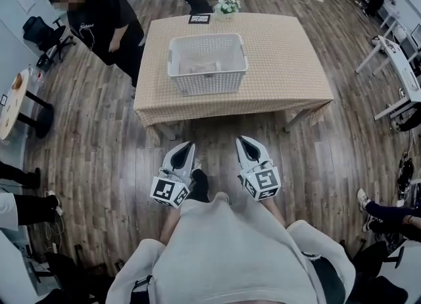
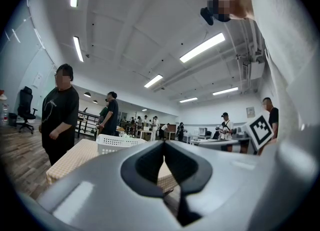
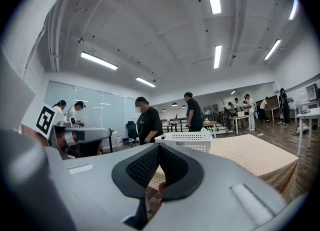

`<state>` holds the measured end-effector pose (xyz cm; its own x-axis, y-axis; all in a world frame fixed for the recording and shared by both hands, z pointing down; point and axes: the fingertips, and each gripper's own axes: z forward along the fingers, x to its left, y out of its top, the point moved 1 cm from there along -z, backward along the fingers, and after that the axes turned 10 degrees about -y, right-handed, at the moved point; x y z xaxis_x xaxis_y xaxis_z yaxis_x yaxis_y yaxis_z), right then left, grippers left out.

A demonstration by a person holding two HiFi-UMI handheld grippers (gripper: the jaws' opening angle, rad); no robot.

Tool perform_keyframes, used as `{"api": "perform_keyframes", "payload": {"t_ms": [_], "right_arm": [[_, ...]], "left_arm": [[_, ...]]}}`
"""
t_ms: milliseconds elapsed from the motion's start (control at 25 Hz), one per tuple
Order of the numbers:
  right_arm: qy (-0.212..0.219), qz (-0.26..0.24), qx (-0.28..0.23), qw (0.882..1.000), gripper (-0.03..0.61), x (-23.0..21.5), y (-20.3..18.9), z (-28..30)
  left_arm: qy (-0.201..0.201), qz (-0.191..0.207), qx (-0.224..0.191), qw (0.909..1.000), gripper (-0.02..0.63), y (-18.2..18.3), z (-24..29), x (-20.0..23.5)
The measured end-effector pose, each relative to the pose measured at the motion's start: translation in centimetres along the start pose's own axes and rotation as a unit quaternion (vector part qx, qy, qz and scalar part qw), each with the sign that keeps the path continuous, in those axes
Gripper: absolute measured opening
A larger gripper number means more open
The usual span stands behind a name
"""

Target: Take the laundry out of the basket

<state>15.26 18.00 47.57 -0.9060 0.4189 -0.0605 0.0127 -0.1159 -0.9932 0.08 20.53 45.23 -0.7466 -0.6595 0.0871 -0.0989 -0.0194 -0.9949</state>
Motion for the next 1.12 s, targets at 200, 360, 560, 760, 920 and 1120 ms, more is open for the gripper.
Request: {"api": "perform_keyframes", "payload": {"t_ms": [200,360,560,760,920,1120], "right_arm": [[0.006,-0.002,0.002,1.000,-0.002,0.2,-0.2,1.8],[0.008,-0.006,0.005,1.000,-0.002,0.2,-0.3,3.7],[-0.001,-0.009,0.009,1.000,-0.002,-0.8,-0.5,7.5],[-0.013,-0.013,0.014,1.000,-0.002,-2.0,0.0,12.9],[-0.020,-0.016,0.012,1.000,-0.002,-2.4,1.4,18.2],[-0.022,-0.022,0.003,0.999,-0.002,-2.3,4.0,25.2]], "left_arm": [[0.007,-0.003,-0.002,1.0000,0.009,-0.3,0.4,1.7],[0.008,-0.004,-0.003,1.0000,0.009,-0.5,1.5,3.5],[-0.001,-0.011,-0.005,0.9999,0.009,-1.1,4.1,6.9],[-0.012,-0.017,-0.007,0.9998,0.009,-1.1,7.8,11.8],[-0.017,-0.016,-0.010,0.9997,0.009,-0.1,10.5,16.9],[-0.018,-0.012,-0.015,0.9996,0.009,2.0,13.3,23.3]]}}
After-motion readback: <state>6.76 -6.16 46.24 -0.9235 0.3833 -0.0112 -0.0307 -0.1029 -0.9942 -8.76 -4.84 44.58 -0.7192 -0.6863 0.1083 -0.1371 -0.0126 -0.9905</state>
